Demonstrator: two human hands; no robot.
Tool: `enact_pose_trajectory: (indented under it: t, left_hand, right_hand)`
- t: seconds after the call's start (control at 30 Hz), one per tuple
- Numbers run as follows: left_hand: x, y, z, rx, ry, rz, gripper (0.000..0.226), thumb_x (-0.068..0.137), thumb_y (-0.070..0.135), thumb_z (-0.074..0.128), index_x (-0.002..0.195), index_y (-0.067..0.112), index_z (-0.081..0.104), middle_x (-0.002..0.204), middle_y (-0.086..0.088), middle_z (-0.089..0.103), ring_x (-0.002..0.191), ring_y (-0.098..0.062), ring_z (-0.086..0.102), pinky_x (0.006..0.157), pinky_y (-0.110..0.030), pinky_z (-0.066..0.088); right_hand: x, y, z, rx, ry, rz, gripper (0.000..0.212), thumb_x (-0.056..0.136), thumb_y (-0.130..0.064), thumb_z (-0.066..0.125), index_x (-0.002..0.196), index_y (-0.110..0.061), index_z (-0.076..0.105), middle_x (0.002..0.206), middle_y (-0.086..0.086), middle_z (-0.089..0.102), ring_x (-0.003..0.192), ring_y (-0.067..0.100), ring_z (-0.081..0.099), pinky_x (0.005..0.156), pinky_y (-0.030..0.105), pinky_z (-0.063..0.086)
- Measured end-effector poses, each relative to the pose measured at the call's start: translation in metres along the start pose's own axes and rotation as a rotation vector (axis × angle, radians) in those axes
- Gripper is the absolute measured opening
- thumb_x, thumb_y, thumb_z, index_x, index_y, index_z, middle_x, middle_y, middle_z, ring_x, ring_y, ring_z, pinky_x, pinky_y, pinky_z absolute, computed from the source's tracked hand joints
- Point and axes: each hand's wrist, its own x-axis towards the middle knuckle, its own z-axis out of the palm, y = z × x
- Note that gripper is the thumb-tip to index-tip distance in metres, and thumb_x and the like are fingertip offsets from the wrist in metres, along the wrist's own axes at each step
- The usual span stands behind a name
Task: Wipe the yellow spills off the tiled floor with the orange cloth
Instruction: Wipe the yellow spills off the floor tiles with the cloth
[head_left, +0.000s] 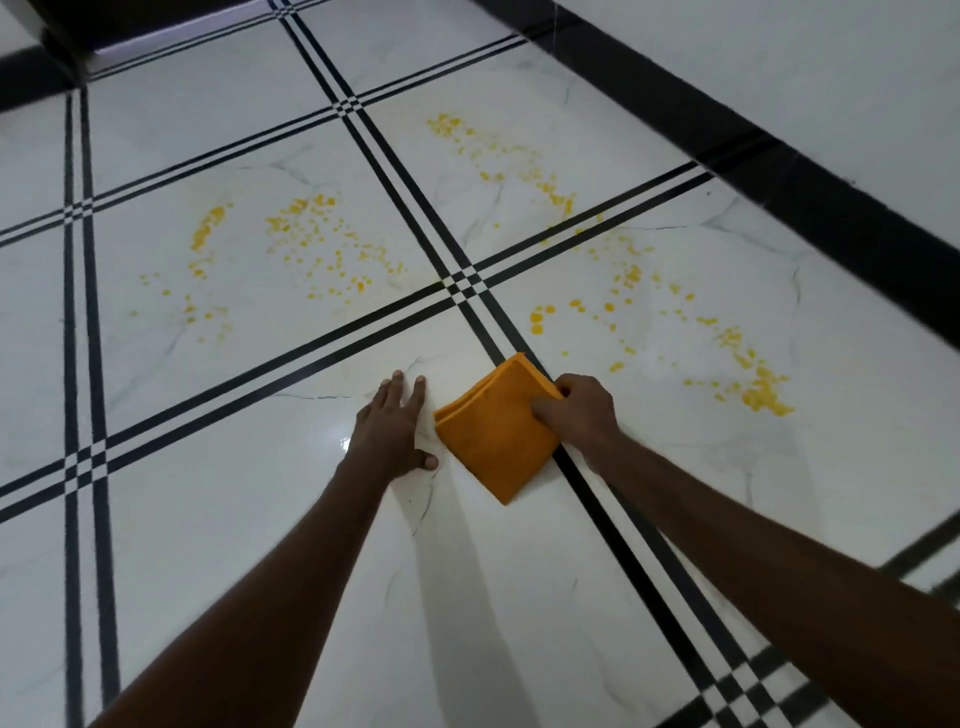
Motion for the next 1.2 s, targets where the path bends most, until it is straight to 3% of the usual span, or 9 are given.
enact_pose_trajectory:
  t: [0.1, 0.27, 0.47, 0.53, 0.6, 0.7, 0.87, 1.03, 1.2]
  left_hand:
    - [-0.009, 0.009, 0.003, -0.029, 0.014, -0.033, 0.118, 0.082, 0.045, 0.079, 0.162, 0.016, -0.003, 0.169, -0.019, -0.003, 0.156, -0.037, 0.004, 0.121, -0.052, 0.025]
    - [-0.013, 0.014, 0.000, -0.016, -0.033, -0.056, 0.109, 0.089, 0.043, 0.072, 0.162, 0.016, -0.004, 0.169, -0.018, -0.006, 0.157, -0.036, 0.001, 0.121, -0.051, 0.025]
    - [-0.012, 0.026, -0.009, 0.016, -0.104, -0.085, 0.109, 0.091, 0.039, 0.071, 0.161, 0.010, -0.007, 0.168, -0.021, -0.009, 0.156, -0.039, 0.000, 0.118, -0.055, 0.029]
    - [-0.014, 0.034, -0.014, -0.019, -0.103, -0.108, 0.104, 0.091, 0.035, 0.069, 0.161, 0.010, -0.003, 0.168, -0.021, -0.007, 0.156, -0.038, 0.001, 0.118, -0.055, 0.028]
    - [-0.016, 0.049, -0.016, -0.070, -0.043, -0.105, 0.097, 0.091, 0.032, 0.067, 0.162, 0.012, 0.004, 0.169, -0.019, -0.003, 0.156, -0.036, 0.003, 0.118, -0.055, 0.028]
    - [-0.017, 0.082, -0.014, -0.107, 0.091, -0.033, 0.090, 0.094, 0.044, 0.062, 0.162, 0.017, 0.010, 0.170, -0.016, 0.000, 0.157, -0.034, 0.004, 0.121, -0.053, 0.024]
    - [-0.017, 0.116, 0.013, -0.102, 0.132, 0.111, 0.095, 0.090, 0.073, 0.040, 0.163, 0.022, 0.006, 0.170, -0.017, -0.003, 0.158, -0.034, 0.000, 0.122, -0.055, 0.019]
    - [-0.025, 0.143, 0.032, -0.036, 0.115, 0.150, 0.104, 0.088, 0.074, 0.049, 0.163, 0.021, 0.000, 0.169, -0.018, -0.008, 0.157, -0.036, -0.004, 0.123, -0.056, 0.014]
    - [-0.022, 0.150, 0.026, 0.001, 0.061, 0.115, 0.105, 0.089, 0.070, 0.053, 0.163, 0.019, -0.003, 0.169, -0.018, -0.010, 0.157, -0.037, -0.005, 0.123, -0.055, 0.017]
  right_hand:
    - [-0.003, -0.006, -0.041, 0.149, 0.065, 0.003, 0.011, 0.083, -0.013, 0.072, 0.081, -0.012, 0.062, 0.075, 0.002, 0.060, 0.078, 0.022, 0.058, 0.062, 0.030, 0.043]
    - [-0.005, -0.024, -0.111, -0.210, 0.296, -0.326, 0.012, 0.086, -0.019, 0.071, 0.095, -0.019, 0.062, 0.086, 0.002, 0.068, 0.080, 0.028, 0.062, 0.070, 0.033, 0.048]
    - [-0.027, -0.018, -0.088, -0.560, -0.032, -0.487, 0.031, 0.091, -0.050, 0.065, 0.100, -0.021, 0.061, 0.089, -0.004, 0.067, 0.079, 0.017, 0.058, 0.066, 0.028, 0.037]
    - [-0.022, 0.010, -0.060, -0.654, 0.011, -0.571, 0.040, 0.099, -0.050, 0.050, 0.111, -0.015, 0.066, 0.111, 0.007, 0.073, 0.100, 0.027, 0.067, 0.083, 0.035, 0.047]
    - [-0.005, 0.051, -0.034, -0.820, -0.004, -0.618, 0.063, 0.100, -0.051, 0.036, 0.145, -0.010, 0.054, 0.154, 0.019, 0.050, 0.142, 0.039, 0.048, 0.114, 0.054, 0.038]
    - [0.007, 0.094, -0.016, -0.884, 0.019, -0.593, 0.071, 0.102, -0.055, 0.030, 0.164, -0.022, 0.022, 0.173, 0.013, 0.015, 0.159, 0.036, 0.015, 0.127, 0.059, 0.014]
    - [-0.044, 0.149, -0.052, -0.821, 0.197, -0.426, 0.076, 0.099, -0.055, 0.038, 0.165, -0.028, 0.014, 0.174, 0.007, 0.010, 0.160, 0.033, 0.012, 0.127, 0.059, 0.012]
    - [-0.018, 0.210, -0.150, -0.814, 0.472, -0.088, 0.073, 0.100, -0.055, 0.033, 0.164, -0.020, 0.025, 0.168, 0.017, 0.029, 0.151, 0.042, 0.033, 0.123, 0.062, 0.022]
    - [0.083, 0.152, -0.155, -0.620, 0.554, 0.061, 0.083, 0.092, -0.059, 0.027, 0.161, -0.013, 0.032, 0.165, 0.028, 0.027, 0.151, 0.052, 0.026, 0.121, 0.070, 0.017]
